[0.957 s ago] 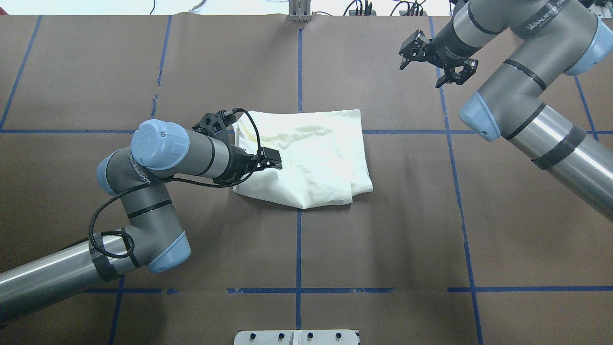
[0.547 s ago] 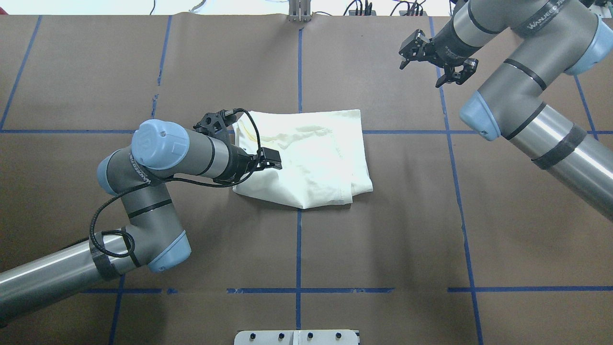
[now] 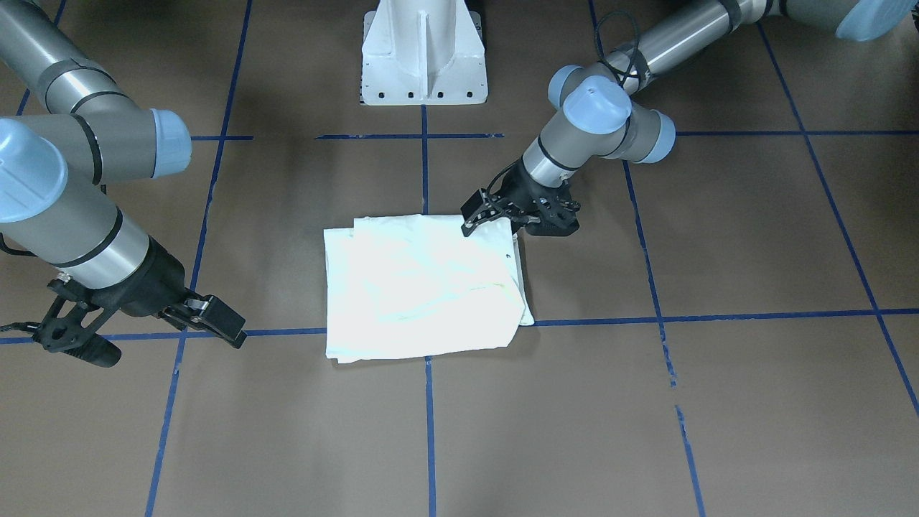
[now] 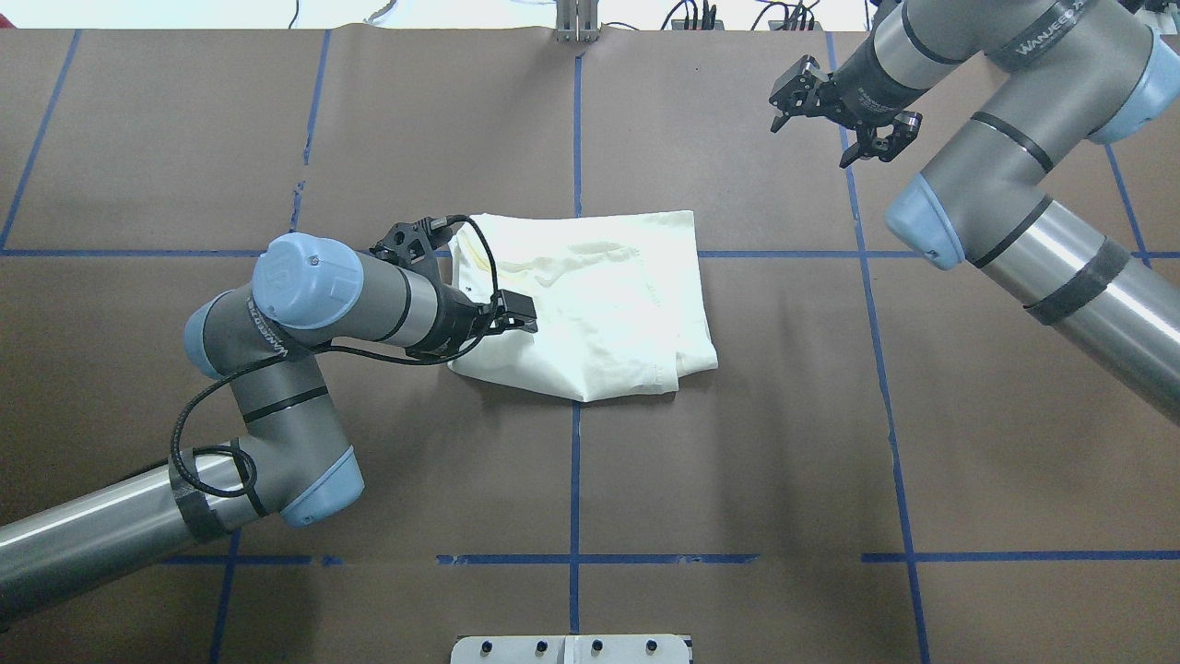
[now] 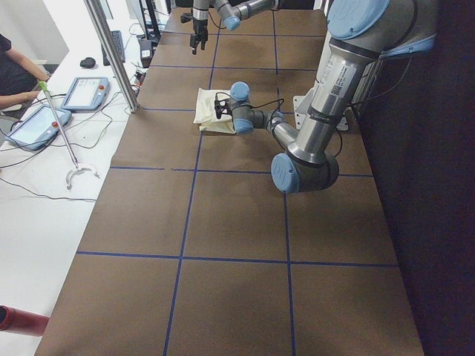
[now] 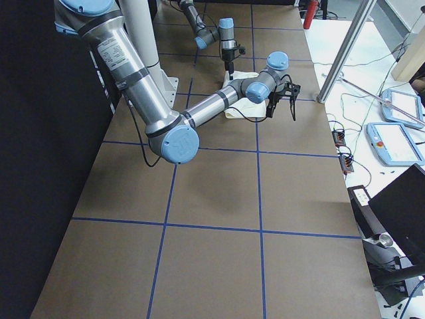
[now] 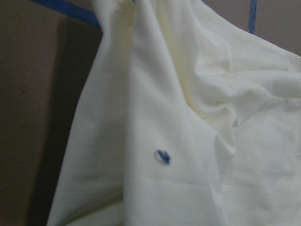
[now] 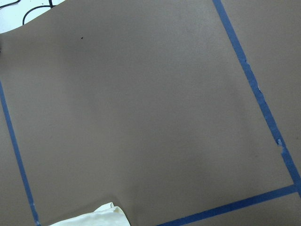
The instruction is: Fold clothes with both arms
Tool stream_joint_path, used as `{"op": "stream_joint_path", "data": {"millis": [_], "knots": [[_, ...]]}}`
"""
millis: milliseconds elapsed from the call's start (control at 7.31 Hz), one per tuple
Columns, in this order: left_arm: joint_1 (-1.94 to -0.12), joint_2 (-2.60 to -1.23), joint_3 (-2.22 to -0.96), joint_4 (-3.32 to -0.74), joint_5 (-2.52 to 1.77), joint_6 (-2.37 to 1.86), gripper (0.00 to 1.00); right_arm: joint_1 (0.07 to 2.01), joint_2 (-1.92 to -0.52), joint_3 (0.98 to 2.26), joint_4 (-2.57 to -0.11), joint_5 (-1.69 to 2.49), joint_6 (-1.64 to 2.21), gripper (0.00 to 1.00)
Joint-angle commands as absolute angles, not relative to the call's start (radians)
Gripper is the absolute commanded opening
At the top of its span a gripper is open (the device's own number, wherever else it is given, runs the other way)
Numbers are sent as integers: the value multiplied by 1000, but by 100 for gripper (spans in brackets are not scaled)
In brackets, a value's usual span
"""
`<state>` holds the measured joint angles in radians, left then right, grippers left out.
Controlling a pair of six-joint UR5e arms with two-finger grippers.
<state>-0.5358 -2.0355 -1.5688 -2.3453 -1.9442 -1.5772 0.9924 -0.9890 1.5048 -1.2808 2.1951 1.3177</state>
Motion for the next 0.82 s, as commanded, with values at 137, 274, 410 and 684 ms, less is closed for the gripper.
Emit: {"op": "stream_joint_path", "data": {"millis": [137,274,410,684], "knots": [[-428,-1979,-1674,-2345,-1944,-1591,100,996,-991,1505,-1281,2195,1318,100],[-425,-1993,-1667,-2344,-1944,-1591,100,997,-991,1505,-1279,2195,1318,100],[-426,-1985,-1670,-2344,-1945,-1589,100,997,-992,1505,-1281,2195,1318,100],[-475,-1977,-1669,-2310,-1945,-1579,100,996,-992,1505,-1281,2195,1318,100]]}}
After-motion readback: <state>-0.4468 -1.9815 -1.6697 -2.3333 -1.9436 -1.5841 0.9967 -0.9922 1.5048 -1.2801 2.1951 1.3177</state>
